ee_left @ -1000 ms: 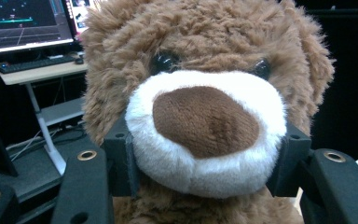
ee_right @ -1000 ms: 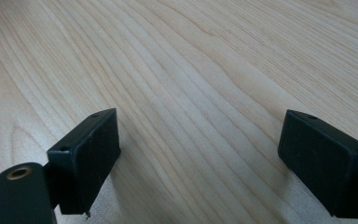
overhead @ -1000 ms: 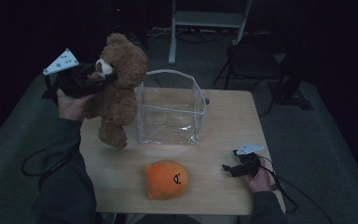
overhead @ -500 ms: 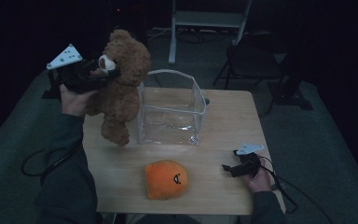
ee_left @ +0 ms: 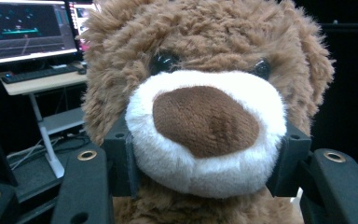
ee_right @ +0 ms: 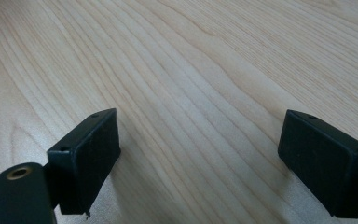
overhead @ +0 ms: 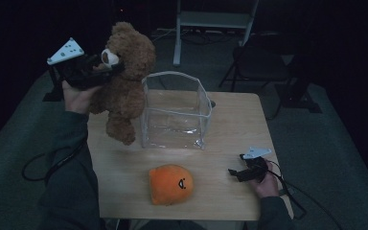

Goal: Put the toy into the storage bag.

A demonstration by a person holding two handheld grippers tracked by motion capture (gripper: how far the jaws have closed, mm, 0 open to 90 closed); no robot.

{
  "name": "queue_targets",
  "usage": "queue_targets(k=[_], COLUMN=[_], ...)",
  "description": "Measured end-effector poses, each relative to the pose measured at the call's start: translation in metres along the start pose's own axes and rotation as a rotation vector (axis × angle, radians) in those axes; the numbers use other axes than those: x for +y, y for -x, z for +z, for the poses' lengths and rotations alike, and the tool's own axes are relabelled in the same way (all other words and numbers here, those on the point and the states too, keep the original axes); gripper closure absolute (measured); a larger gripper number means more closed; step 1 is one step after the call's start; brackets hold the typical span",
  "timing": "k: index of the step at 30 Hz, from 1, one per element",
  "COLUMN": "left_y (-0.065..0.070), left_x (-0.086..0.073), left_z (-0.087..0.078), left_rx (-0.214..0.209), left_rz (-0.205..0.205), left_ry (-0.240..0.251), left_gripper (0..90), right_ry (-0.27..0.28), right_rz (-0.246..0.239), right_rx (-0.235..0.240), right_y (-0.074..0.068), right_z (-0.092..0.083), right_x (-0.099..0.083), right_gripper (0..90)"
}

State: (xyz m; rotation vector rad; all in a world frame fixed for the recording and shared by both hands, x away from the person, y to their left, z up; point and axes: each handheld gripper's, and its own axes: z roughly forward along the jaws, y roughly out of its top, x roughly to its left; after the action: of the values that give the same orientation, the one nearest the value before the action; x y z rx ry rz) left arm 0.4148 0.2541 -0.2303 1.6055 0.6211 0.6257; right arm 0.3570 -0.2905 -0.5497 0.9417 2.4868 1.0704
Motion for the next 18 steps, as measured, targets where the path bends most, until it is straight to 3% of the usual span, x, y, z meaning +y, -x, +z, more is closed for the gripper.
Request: queue_targets(k=[18], left_y=[0.0], left_x=[0.009], left_z=[0.017], left_rx=[0.003], left_rz=[-0.007], left_ry=[-0.011], left_gripper=[41.3], right_ry=[0.0], right_rz=[0.0], right_rx=[0.0], right_y=[0.0], right_z=[0.0], right_x=[0.0], right_gripper=[11.9])
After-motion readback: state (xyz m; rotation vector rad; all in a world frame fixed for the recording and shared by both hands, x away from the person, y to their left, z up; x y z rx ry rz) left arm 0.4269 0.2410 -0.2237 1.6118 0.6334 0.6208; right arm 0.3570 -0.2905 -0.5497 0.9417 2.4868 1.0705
